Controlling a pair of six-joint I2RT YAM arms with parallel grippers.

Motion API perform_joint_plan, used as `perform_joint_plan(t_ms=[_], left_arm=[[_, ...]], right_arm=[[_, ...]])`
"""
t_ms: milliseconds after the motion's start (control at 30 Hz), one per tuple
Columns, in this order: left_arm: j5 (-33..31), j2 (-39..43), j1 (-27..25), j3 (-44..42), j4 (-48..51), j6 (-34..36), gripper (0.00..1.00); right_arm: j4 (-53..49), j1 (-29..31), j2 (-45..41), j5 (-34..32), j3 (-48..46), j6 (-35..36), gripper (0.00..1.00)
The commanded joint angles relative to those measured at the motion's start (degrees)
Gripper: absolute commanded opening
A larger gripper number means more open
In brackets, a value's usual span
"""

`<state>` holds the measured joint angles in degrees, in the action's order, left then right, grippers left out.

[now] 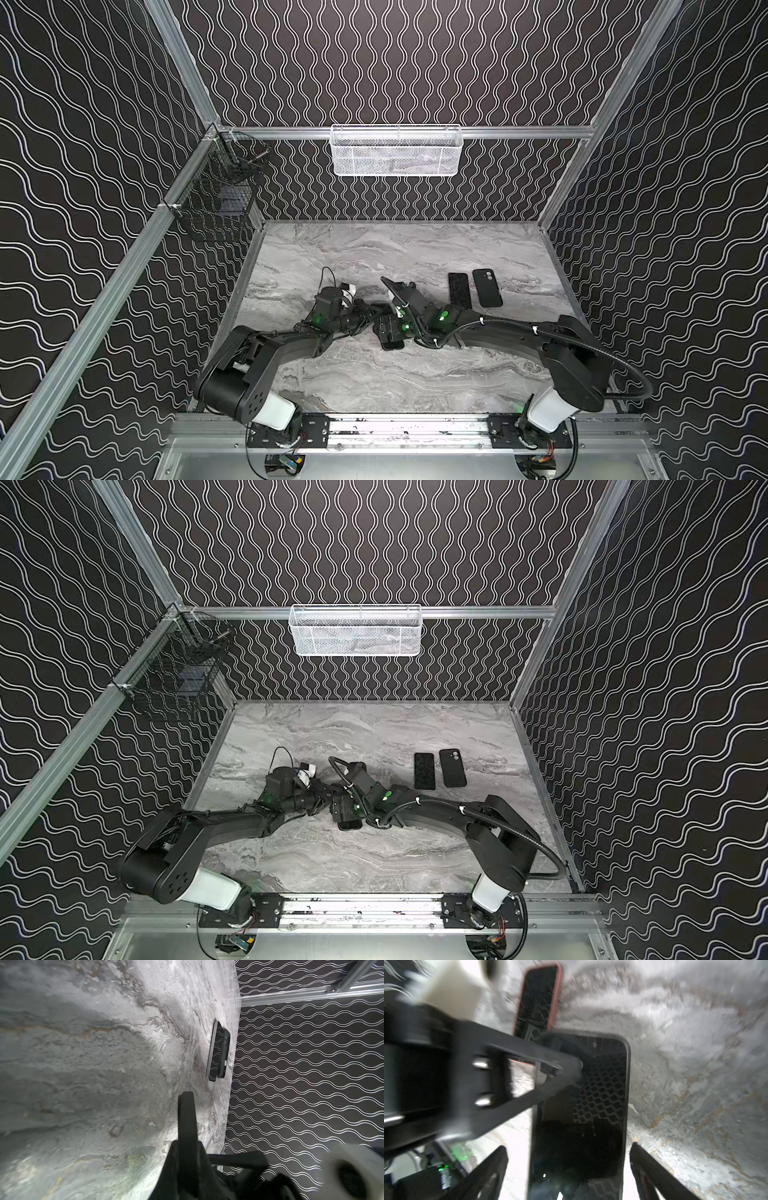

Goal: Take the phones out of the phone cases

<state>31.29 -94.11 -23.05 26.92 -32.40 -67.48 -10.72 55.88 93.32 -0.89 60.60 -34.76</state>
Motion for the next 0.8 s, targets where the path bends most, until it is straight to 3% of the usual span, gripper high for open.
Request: perform_joint_plan(t_ms=[0, 233, 767], left_arm=[[-0.3, 0.88, -0.01, 0.81, -1.88, -0.84, 0.0], [-2.13, 4.31, -0.05, 1.2, -1.74, -2.21, 0.0], [-5.06, 13.02, 0.03, 5.62, 8.14, -0.45, 0.0]], right_arm=[[1.58, -0.32, -3.38, -0.95, -0.71, 2.36, 0.98], [4.53, -4.43, -13.58, 6.44, -6.77, 1.34, 0.99], [4.6, -9.17, -30.39, 10.89, -16.63, 7.32, 0.99]])
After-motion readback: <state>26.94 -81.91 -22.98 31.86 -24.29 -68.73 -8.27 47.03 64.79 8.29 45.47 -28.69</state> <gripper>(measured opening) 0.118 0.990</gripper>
